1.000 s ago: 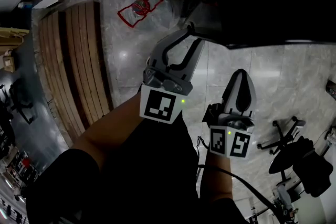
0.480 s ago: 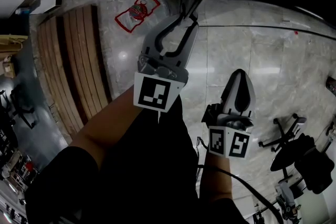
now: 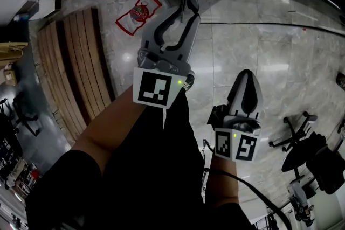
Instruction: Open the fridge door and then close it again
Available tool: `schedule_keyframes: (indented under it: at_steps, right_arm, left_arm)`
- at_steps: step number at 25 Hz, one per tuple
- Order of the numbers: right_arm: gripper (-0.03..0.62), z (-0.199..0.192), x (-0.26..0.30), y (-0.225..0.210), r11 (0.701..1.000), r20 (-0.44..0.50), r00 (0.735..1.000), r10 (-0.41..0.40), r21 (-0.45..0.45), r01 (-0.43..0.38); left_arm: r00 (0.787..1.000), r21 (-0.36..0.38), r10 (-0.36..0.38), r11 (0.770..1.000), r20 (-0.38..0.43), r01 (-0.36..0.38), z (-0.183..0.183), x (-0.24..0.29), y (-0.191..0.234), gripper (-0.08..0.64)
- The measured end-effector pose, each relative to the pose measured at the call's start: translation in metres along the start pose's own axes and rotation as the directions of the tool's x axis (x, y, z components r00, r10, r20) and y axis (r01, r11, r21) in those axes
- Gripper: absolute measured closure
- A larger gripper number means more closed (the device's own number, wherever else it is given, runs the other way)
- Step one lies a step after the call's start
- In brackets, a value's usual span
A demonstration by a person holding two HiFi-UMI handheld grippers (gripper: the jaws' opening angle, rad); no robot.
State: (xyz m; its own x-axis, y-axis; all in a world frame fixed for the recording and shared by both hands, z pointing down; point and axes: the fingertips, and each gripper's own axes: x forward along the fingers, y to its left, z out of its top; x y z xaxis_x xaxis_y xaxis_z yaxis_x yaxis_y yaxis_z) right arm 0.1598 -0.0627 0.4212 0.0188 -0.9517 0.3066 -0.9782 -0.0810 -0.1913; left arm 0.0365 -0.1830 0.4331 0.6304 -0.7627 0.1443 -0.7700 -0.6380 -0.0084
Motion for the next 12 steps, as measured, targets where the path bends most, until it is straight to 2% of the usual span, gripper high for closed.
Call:
schedule_keyframes:
  at_steps: [3, 6, 9, 12]
  right_arm:
    - [0.577, 0.002, -0.003, 0.004, 1.0, 0.008, 1.0, 0.008, -0.001, -0.008]
    - [0.577, 0.01, -0.008, 0.013, 1.0, 0.023, 0.999, 0.029, -0.005, -0.028]
    - [0.577, 0.026, -0.016, 0.028, 0.998, 0.043, 0.997, 0.063, -0.01, -0.062]
    - [0.577, 0.05, -0.025, 0.045, 0.994, 0.075, 0.991, 0.11, -0.033, -0.108]
  left_arm:
    - [1.0, -0.01, -0.006, 1.0, -0.002, 0.006, 0.001, -0.001, 0.001, 0.462]
    - [0.999, -0.008, 0.03, 1.0, -0.012, -0.03, 0.003, -0.007, 0.004, 0.466]
    - [0.997, 0.038, 0.08, 0.996, -0.013, -0.08, 0.012, -0.024, 0.007, 0.551]
    - [0.998, 0.082, 0.062, 0.995, -0.001, -0.062, 0.029, -0.046, -0.003, 0.551]
